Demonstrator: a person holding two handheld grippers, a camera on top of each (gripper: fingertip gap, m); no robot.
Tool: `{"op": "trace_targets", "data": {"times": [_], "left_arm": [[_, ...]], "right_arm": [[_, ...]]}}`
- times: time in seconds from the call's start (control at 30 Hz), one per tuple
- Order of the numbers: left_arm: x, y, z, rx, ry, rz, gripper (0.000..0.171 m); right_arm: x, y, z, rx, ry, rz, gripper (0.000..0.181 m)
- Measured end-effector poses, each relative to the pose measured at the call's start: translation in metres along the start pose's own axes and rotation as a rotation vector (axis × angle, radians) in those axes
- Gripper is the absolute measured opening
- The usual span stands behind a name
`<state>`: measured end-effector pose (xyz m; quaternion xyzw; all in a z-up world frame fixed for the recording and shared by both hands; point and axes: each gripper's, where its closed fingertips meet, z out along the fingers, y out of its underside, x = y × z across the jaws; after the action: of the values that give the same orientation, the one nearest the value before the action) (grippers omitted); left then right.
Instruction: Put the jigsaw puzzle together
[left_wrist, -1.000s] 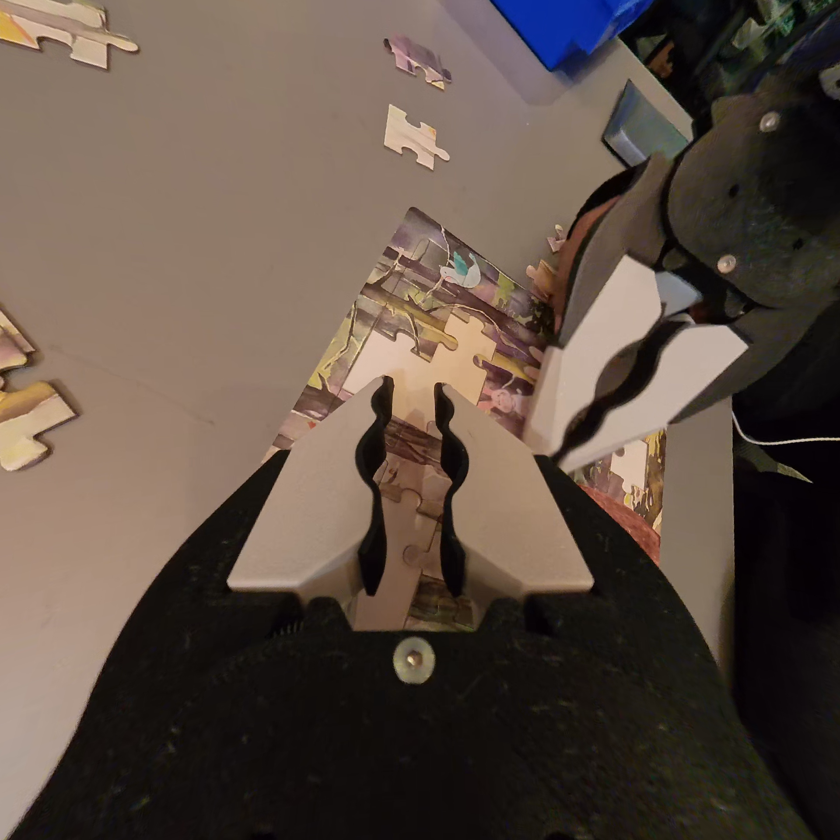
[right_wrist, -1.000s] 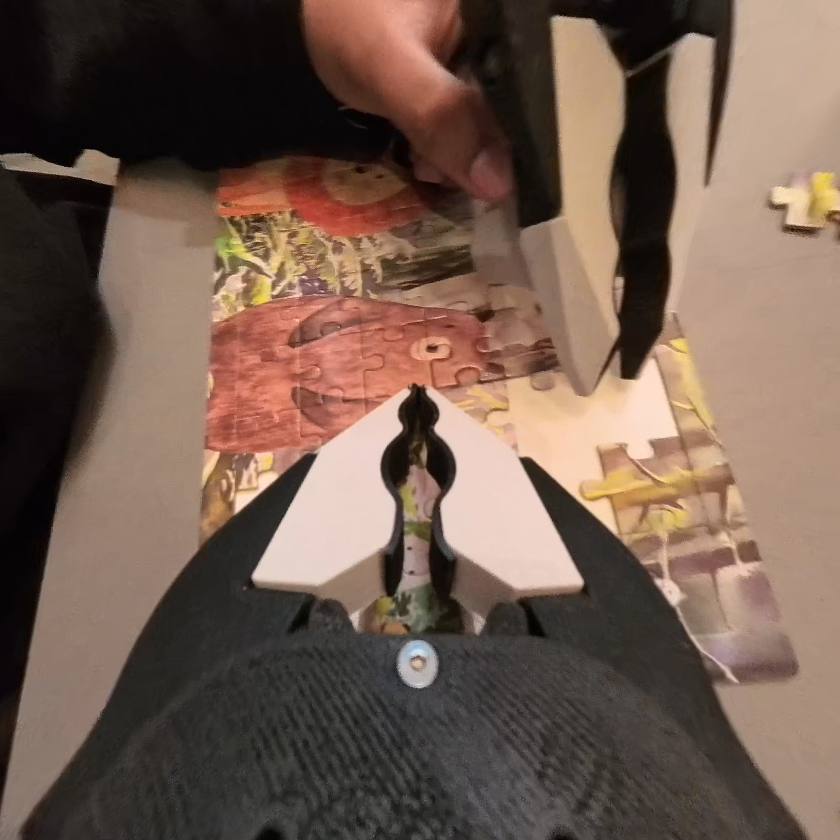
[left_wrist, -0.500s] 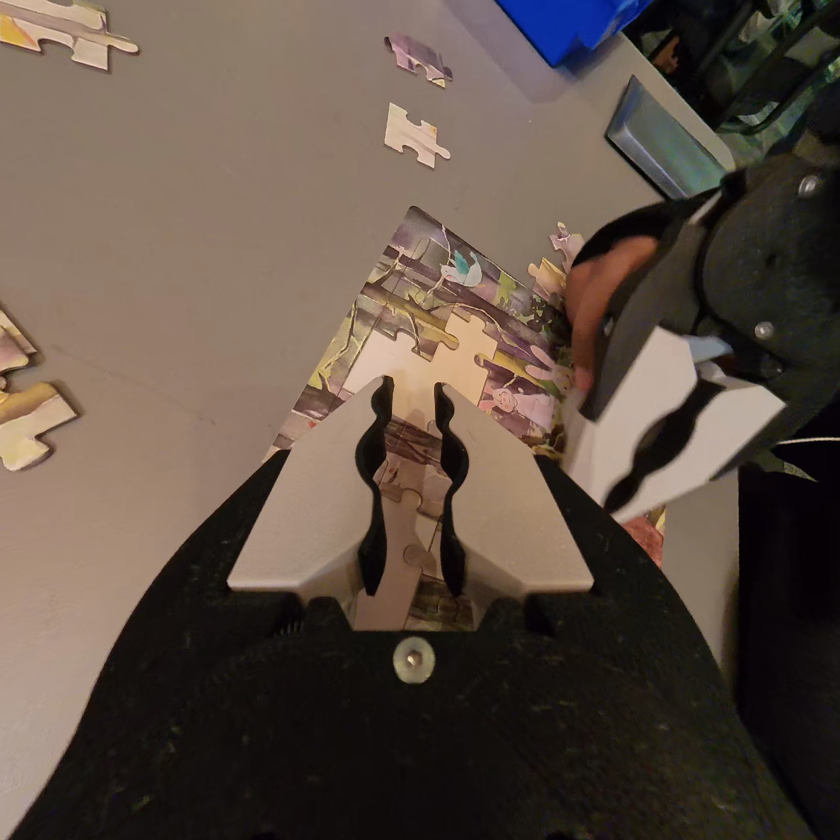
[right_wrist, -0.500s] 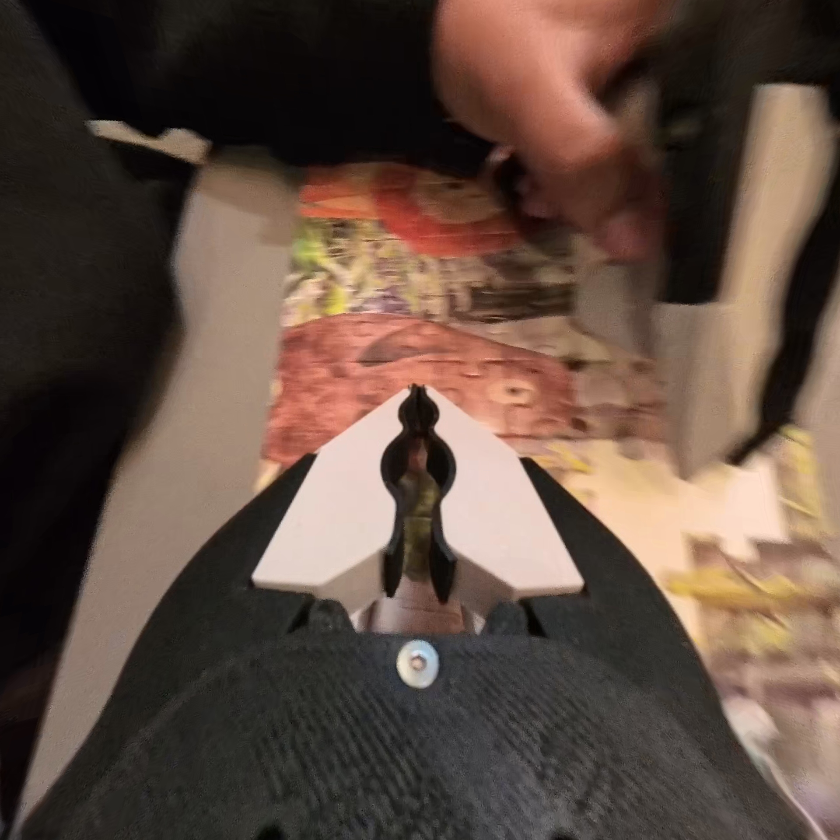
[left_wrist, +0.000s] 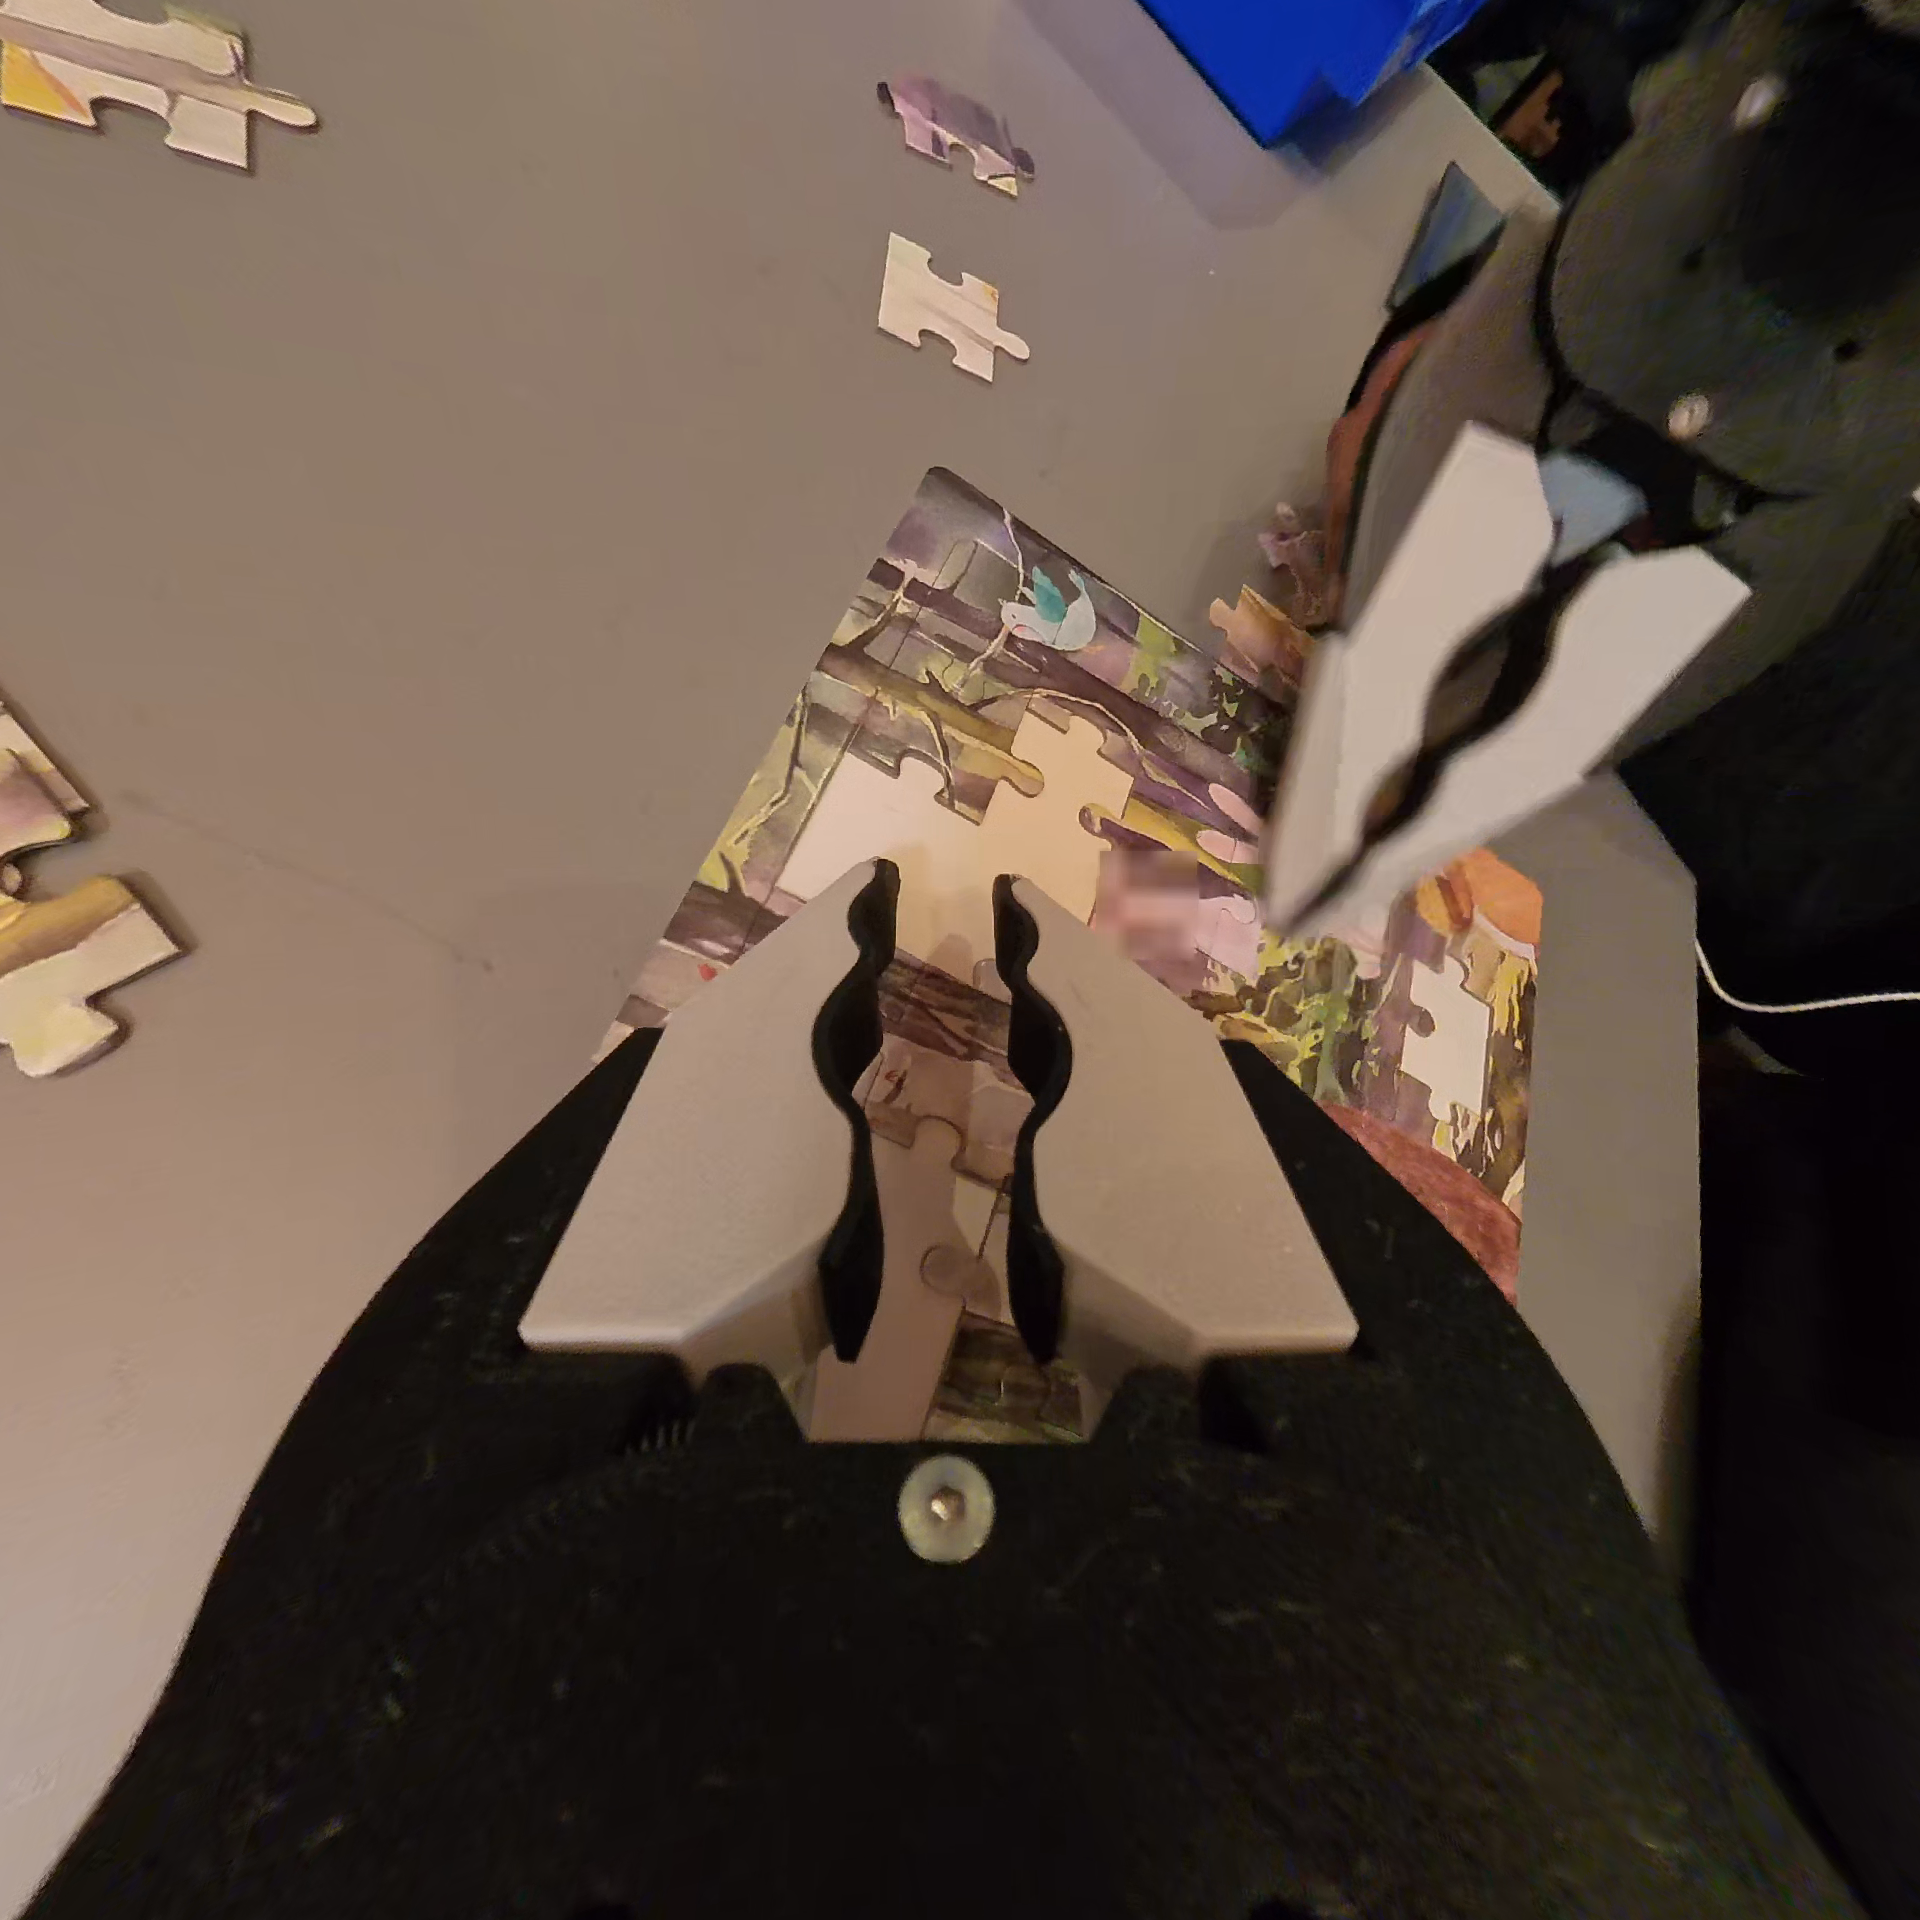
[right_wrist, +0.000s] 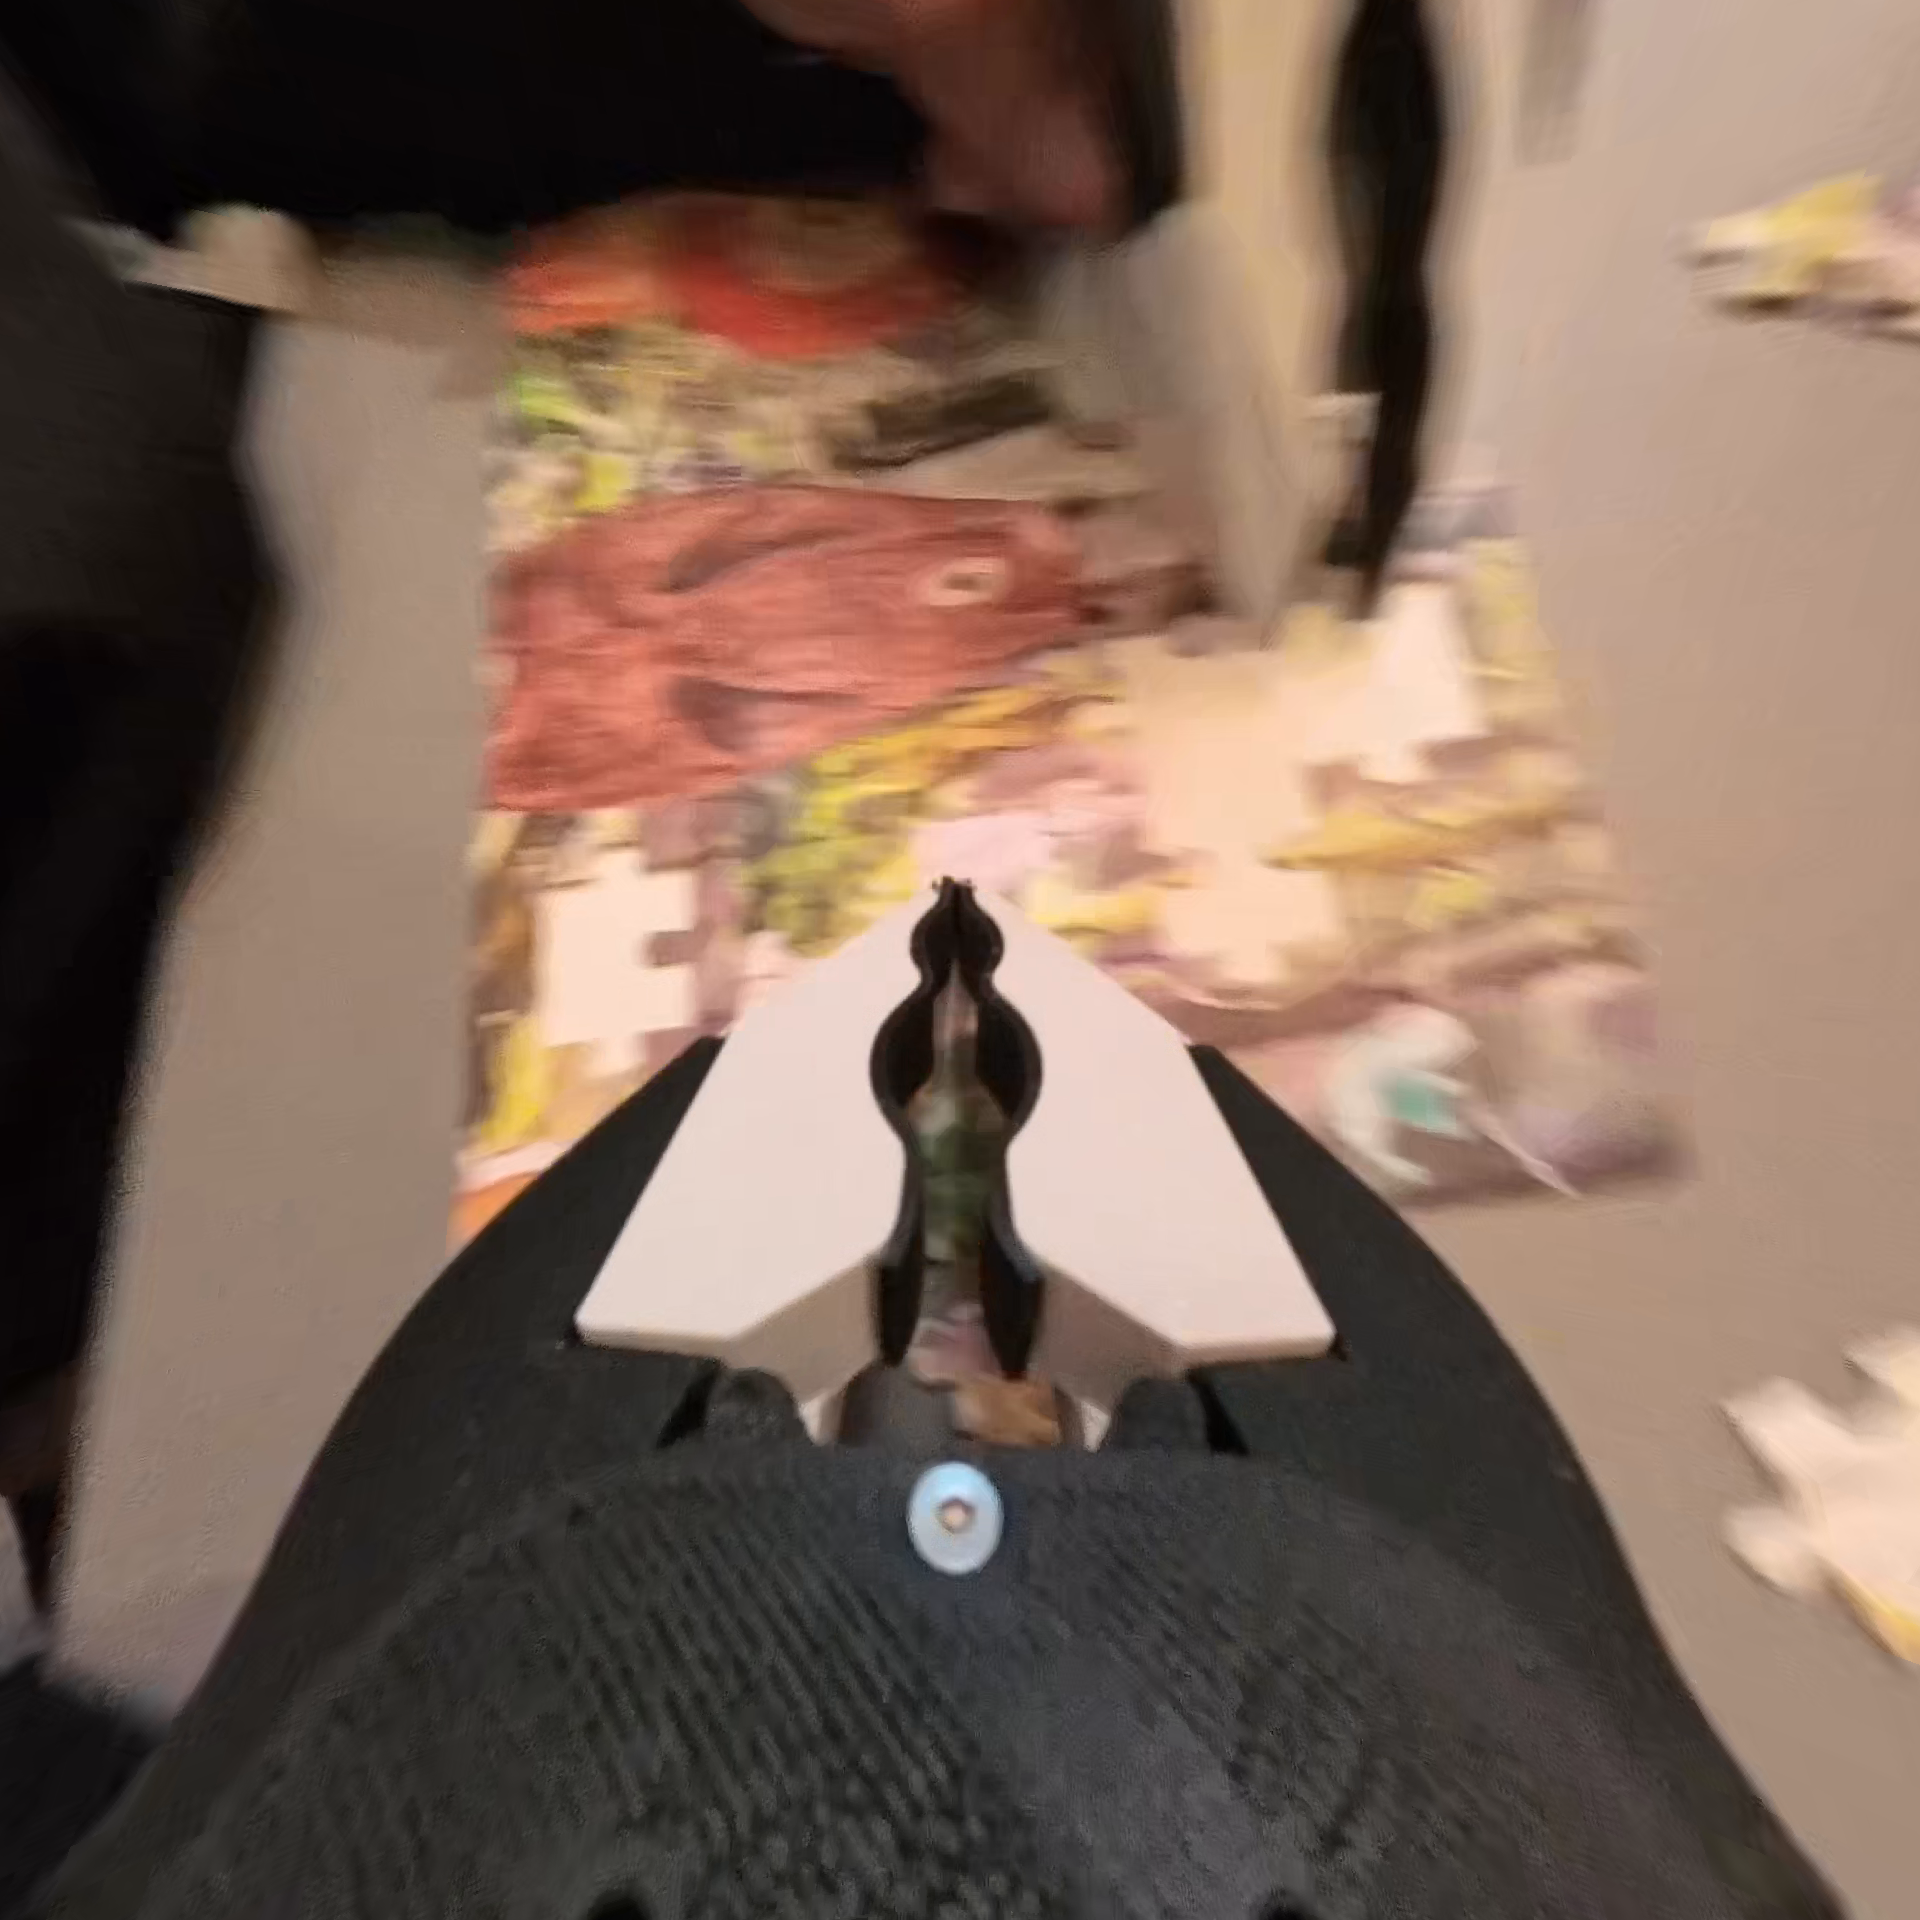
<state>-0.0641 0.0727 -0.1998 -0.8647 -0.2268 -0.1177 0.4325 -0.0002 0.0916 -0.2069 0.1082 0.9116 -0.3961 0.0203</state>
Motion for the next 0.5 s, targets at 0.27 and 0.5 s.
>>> {"op": "trace_targets", "data": {"times": [0.27,0.5], "left_arm": [[0.0,0.002,0.001,-0.015,-0.013,0.011,0.017],[-0.001,0.001,0.001,-0.009,-0.005,-0.003,0.017]], "right_arm": [[-0.015,-0.008,0.01,0.004,-0.023,-0.096,0.0],[-0.033,-0.014,0.02,-0.005,-0.076,-0.136,0.0]]}}
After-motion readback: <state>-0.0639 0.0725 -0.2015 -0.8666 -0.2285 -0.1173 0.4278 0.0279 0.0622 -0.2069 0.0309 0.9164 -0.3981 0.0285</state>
